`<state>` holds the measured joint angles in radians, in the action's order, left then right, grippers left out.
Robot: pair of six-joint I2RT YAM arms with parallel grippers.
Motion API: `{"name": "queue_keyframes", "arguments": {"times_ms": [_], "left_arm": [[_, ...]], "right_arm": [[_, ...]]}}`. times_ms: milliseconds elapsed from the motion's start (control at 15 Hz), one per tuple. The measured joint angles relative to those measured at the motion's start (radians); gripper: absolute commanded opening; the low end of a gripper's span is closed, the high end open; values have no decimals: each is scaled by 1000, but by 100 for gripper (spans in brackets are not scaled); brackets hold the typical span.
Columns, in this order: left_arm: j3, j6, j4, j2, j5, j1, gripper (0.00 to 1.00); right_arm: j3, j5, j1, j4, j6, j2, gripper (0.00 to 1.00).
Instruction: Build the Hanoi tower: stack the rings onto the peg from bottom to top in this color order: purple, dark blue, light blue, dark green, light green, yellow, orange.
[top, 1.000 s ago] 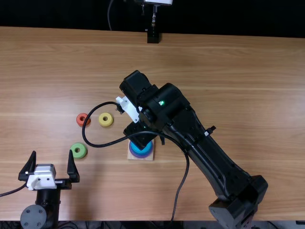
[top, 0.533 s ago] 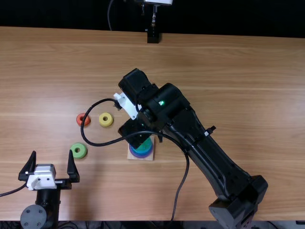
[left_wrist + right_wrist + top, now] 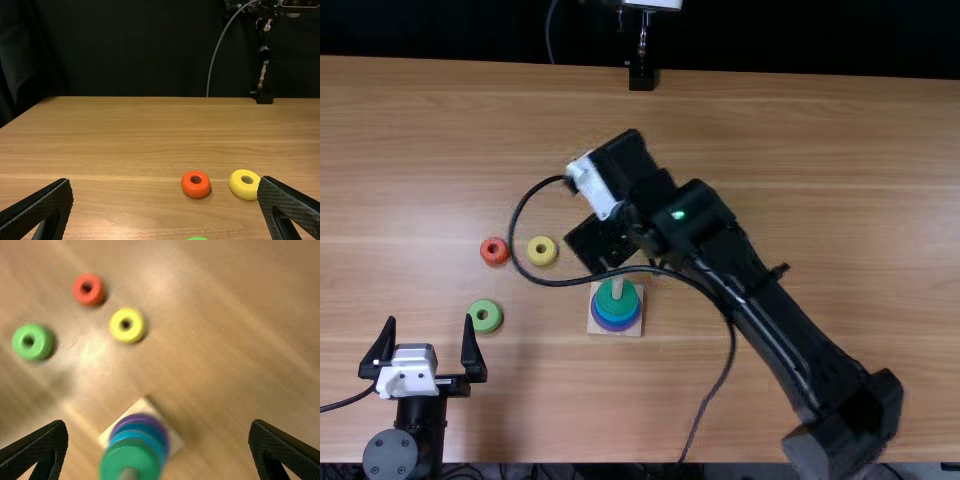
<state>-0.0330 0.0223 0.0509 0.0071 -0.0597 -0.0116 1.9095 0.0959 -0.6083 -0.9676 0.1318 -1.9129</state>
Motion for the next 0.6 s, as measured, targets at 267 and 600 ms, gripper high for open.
{"name": "queue_keyframes", "arguments": {"times_ms": [267,600], "left_arm": [[0,0,0,0,0,0,100],[0,0,0,0,0,0,100]], "right_arm": [[-201,-2,127,293,0,300,100],[-573,-3,319,589,0,616,100]]}}
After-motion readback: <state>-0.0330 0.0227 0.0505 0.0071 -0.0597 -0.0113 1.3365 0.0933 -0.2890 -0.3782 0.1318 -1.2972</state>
